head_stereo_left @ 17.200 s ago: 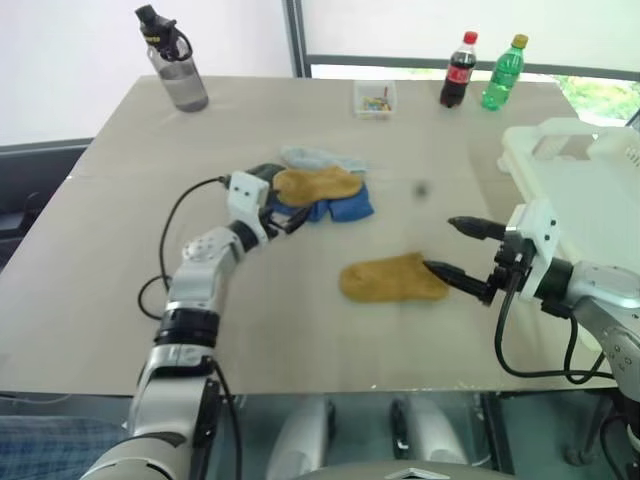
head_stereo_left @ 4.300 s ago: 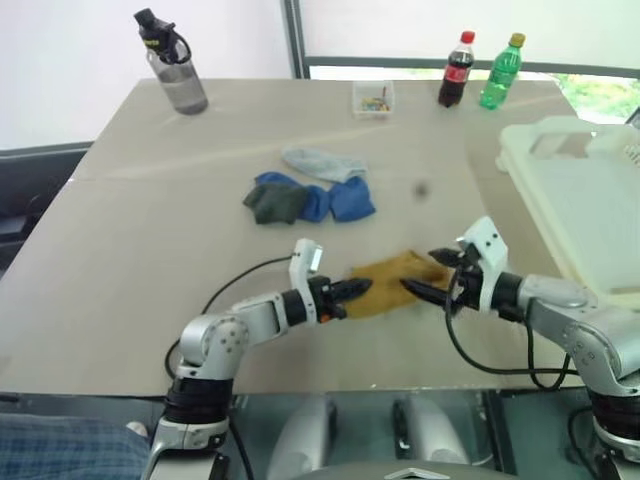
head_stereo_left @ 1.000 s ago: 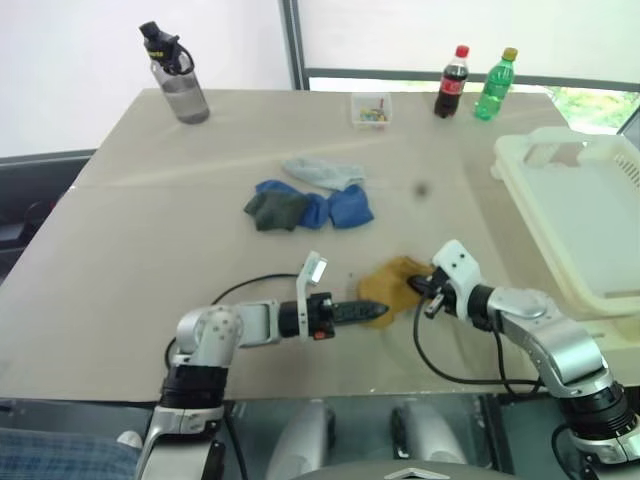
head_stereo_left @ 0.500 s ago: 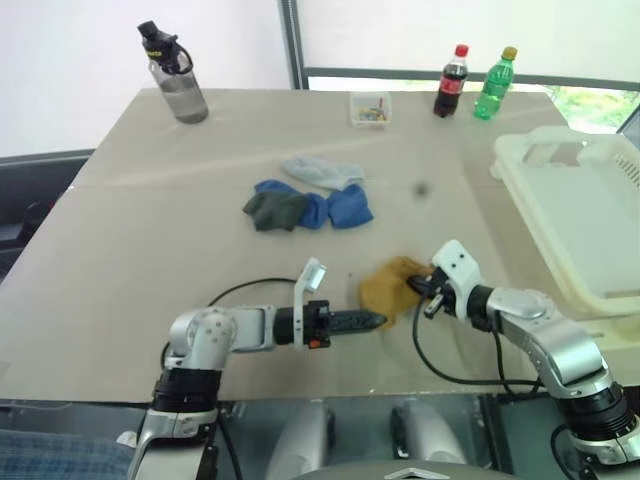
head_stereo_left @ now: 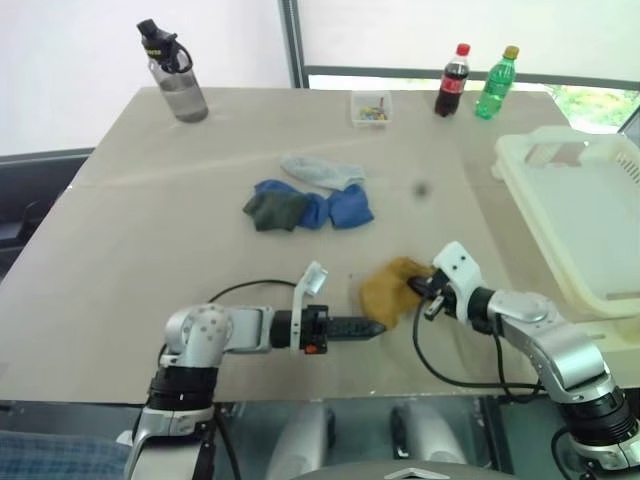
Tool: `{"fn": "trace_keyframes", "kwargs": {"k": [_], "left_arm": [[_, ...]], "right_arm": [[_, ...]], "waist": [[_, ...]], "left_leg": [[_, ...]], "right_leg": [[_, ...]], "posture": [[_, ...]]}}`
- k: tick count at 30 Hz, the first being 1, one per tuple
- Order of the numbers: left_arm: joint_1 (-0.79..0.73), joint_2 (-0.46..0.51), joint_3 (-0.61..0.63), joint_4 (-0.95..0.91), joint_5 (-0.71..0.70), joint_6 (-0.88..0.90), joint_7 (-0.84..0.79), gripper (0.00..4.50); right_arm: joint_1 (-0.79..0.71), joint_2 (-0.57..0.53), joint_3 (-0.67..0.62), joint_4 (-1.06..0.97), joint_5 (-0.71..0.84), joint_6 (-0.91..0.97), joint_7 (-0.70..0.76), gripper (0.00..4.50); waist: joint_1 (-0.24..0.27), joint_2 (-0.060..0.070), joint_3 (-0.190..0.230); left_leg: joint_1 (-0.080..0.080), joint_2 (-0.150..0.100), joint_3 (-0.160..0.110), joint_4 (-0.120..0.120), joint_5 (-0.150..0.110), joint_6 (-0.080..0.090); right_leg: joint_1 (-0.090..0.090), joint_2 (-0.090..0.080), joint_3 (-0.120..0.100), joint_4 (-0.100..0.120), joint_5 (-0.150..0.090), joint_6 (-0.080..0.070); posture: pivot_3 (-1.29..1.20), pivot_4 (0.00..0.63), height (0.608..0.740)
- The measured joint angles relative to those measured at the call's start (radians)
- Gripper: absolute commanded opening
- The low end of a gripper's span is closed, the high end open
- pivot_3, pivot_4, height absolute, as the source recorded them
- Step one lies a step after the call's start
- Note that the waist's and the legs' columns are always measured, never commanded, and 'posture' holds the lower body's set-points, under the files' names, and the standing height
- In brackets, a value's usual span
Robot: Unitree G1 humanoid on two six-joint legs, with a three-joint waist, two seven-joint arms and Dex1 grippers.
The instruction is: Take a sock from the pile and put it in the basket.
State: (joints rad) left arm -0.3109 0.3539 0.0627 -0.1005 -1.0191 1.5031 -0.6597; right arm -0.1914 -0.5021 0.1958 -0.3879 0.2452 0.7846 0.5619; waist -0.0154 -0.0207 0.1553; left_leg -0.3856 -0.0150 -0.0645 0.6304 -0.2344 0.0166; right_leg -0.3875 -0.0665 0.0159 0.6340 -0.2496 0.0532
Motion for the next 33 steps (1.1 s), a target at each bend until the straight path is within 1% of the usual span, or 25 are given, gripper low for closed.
{"fn": "trace_keyframes", "kwargs": {"k": [6, 10, 18, 26, 30, 33], "left_arm": [[-0.018, -0.045, 0.064, -0.024, -0.013, 0.087, 0.104, 4.39], [-0.016, -0.064, 0.085, -0.017, -0.053, 0.100, 0.165, 4.39], [0.018, -0.037, 0.072, -0.028, -0.150, 0.088, 0.225, 4.39], [0.016, -0.008, 0.048, -0.020, -0.194, 0.088, 0.244, 4.39], [0.011, -0.041, 0.065, -0.011, -0.188, 0.093, 0.264, 4.39], [-0.003, -0.084, 0.076, 0.009, -0.163, 0.060, 0.285, 4.39]], "right_arm": [[0.010, 0.004, 0.000, -0.007, 0.001, 0.001, -0.005, 0.00], [0.011, 0.008, 0.000, -0.006, 0.001, 0.001, -0.010, 0.00], [0.016, 0.009, -0.008, -0.011, 0.004, 0.001, -0.012, 0.00], [0.019, 0.008, -0.012, -0.022, 0.005, 0.014, -0.015, 0.00], [0.024, 0.008, -0.014, -0.026, 0.005, 0.019, -0.016, 0.00], [0.027, 0.008, -0.016, -0.025, 0.004, 0.020, -0.021, 0.00]], "waist": [[0.002, 0.000, 0.000], [0.002, 0.000, 0.000], [0.001, 0.000, 0.000], [0.002, 0.000, 0.000], [0.005, 0.000, 0.000], [0.007, 0.000, 0.000]], "left_leg": [[0.000, 0.000, 0.000, -0.001, 0.000, 0.000], [0.000, 0.000, 0.000, -0.001, 0.000, 0.000], [0.000, 0.000, 0.000, -0.002, 0.000, -0.001], [0.000, 0.000, 0.000, -0.003, 0.000, -0.001], [-0.001, -0.001, 0.000, -0.002, 0.000, -0.001], [0.000, -0.002, -0.001, -0.002, -0.001, -0.001]], "right_leg": [[0.000, 0.002, -0.001, 0.000, 0.000, 0.000], [0.000, 0.001, 0.000, 0.000, 0.000, 0.000], [0.000, 0.000, 0.000, -0.002, 0.000, 0.000], [0.000, -0.001, 0.000, -0.003, 0.000, 0.000], [0.000, -0.002, 0.000, -0.004, 0.000, 0.000], [0.001, -0.003, -0.001, -0.004, 0.000, 0.000]], "posture": [[0.00, 0.150, 0.740], [0.00, 0.150, 0.740], [0.00, 0.150, 0.740], [0.00, 0.150, 0.740], [0.00, 0.150, 0.740], [0.00, 0.150, 0.740]]}}
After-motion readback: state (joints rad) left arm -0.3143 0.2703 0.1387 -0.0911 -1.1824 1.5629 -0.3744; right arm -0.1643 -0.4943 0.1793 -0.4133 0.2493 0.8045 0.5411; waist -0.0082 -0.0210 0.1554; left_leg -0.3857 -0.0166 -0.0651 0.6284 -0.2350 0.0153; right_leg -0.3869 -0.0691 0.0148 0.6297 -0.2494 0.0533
